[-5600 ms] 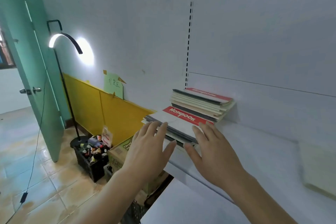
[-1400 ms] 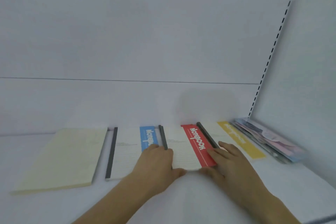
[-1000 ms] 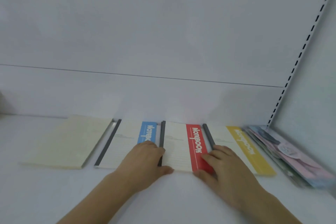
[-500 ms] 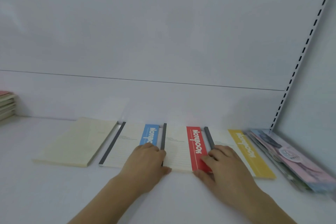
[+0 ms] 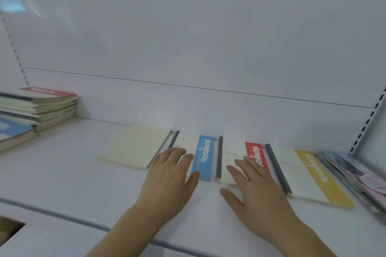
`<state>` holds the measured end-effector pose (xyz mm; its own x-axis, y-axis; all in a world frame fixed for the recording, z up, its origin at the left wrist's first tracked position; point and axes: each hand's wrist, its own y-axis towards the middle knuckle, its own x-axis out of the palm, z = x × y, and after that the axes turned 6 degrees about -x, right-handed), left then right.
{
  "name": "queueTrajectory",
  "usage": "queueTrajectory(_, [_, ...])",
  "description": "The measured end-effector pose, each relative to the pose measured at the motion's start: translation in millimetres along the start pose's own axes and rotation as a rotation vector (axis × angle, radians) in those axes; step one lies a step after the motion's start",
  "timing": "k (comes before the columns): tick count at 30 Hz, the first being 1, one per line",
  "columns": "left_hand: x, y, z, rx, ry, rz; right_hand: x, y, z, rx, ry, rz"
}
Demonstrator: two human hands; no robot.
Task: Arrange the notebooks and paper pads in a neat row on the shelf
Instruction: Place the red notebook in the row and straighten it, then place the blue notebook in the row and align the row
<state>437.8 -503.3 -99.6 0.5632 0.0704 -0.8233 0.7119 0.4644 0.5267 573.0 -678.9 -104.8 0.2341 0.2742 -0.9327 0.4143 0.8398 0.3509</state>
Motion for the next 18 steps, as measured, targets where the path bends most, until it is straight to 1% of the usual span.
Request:
queueTrajectory(3, [-27,-15,-30,-0.066,0.01,0.029,-8,6,-41,-0.035,0.007,-0.015])
queueTrajectory(6, [-57,-34,-70,-0.122,0.056,0.041,-17,18,-90,-0.079,0.048,0.013])
queueTrajectory(11, [-119,-74,-153,-0.204,0.117,0.039,-21,40,-192,-0.154,0.12,0.073])
queueTrajectory(13, [-141,-94,-189,-0.245,0.143,0.058,-23,48,-238,-0.192,0.161,0.064])
queueTrajectory(18, [-186,-142,-270,-0.388,0.158,0.012,-21,70,-346,-0.306,0.276,0.01])
